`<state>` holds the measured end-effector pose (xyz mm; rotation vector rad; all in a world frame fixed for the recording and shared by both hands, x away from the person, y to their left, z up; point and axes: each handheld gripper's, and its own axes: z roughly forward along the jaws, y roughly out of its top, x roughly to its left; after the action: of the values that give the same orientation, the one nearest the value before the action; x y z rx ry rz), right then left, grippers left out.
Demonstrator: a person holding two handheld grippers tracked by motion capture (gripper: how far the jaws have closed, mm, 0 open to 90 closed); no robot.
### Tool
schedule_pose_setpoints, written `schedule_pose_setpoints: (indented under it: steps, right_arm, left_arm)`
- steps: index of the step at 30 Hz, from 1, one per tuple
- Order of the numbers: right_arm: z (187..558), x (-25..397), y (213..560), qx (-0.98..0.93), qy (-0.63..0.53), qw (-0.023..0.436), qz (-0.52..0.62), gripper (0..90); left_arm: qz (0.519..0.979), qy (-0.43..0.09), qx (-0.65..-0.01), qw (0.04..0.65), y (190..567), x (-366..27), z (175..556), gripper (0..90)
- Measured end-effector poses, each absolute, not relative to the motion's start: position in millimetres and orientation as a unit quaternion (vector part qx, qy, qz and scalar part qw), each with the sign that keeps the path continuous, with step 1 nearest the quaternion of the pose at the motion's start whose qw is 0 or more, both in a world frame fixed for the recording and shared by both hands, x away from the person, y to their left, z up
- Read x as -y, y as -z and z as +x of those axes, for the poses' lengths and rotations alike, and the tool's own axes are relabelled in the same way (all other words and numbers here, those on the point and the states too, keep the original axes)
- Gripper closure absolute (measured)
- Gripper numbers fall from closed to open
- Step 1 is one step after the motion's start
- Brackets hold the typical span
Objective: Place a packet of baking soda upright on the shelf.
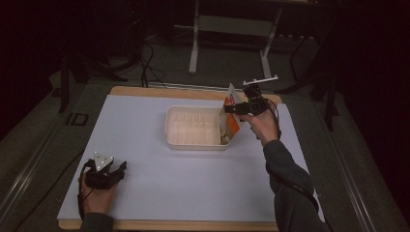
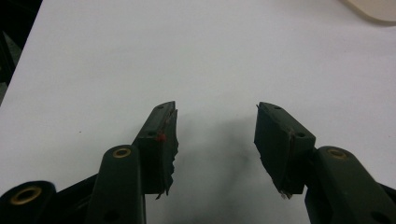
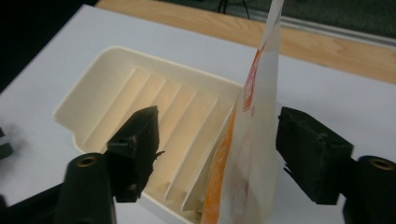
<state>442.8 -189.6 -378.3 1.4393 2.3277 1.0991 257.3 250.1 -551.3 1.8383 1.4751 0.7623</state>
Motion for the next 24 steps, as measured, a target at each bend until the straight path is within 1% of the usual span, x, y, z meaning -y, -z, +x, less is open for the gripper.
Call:
schedule_pose_setpoints:
  steps: [2,5,8,9,10,13,15,16,17,18,21,22,23,24]
  right_arm:
    - [440.8,191.0,376.3,-0.785,-0.376,0.098,0.483,29.5]
    - [426.9,196.6,365.6,-0.785,-0.384,0.133,0.467,29.3]
    - [418.1,199.1,362.6,-0.786,-0.390,0.141,0.459,29.3]
    - [409.5,201.7,361.0,-0.790,-0.391,0.153,0.448,29.2]
    - [409.5,201.7,361.0,-0.790,-0.391,0.153,0.448,29.2]
    - [393.8,210.7,357.0,-0.788,-0.402,0.163,0.437,29.2]
    - [389.7,213.2,356.3,-0.788,-0.404,0.161,0.436,29.2]
    - [378.1,218.2,356.5,-0.785,-0.410,0.160,0.435,29.2]
    - [378.1,218.2,356.5,-0.785,-0.410,0.160,0.435,29.2]
    - [363.6,223.2,360.9,-0.781,-0.422,0.161,0.432,29.0]
    - [355.9,226.1,365.1,-0.775,-0.432,0.163,0.431,28.9]
    - [337.8,235.3,387.0,-0.772,-0.436,0.165,0.433,28.9]
    - [337.8,235.3,387.0,-0.772,-0.436,0.165,0.433,28.9]
    - [331.8,240.7,406.5,-0.779,-0.413,0.162,0.442,28.9]
  left_arm:
    - [0.702,-0.291,-0.563,0.326,551.3,-250.1,257.3,48.8]
    - [0.700,-0.291,-0.564,0.327,551.2,-250.8,257.0,48.8]
    - [0.699,-0.291,-0.564,0.328,551.2,-250.8,256.9,48.8]
    - [0.699,-0.292,-0.564,0.328,551.3,-250.6,256.9,48.8]
    - [0.700,-0.293,-0.564,0.327,551.2,-250.5,256.9,48.8]
    - [0.698,-0.293,-0.565,0.329,551.3,-250.6,256.8,48.8]
    - [0.699,-0.293,-0.564,0.328,551.3,-250.8,256.8,48.8]
    - [0.698,-0.292,-0.565,0.328,551.2,-251.0,256.8,48.8]
    - [0.698,-0.292,-0.565,0.328,551.2,-251.0,256.8,48.8]
    - [0.698,-0.292,-0.566,0.327,551.3,-250.9,257.1,48.8]
    - [0.698,-0.293,-0.565,0.328,551.1,-251.0,256.8,48.8]
    - [0.697,-0.293,-0.566,0.329,551.2,-251.0,256.9,48.7]
    - [0.697,-0.293,-0.566,0.329,551.2,-251.0,256.9,48.6]
    - [0.698,-0.292,-0.565,0.328,551.3,-251.0,256.9,48.6]
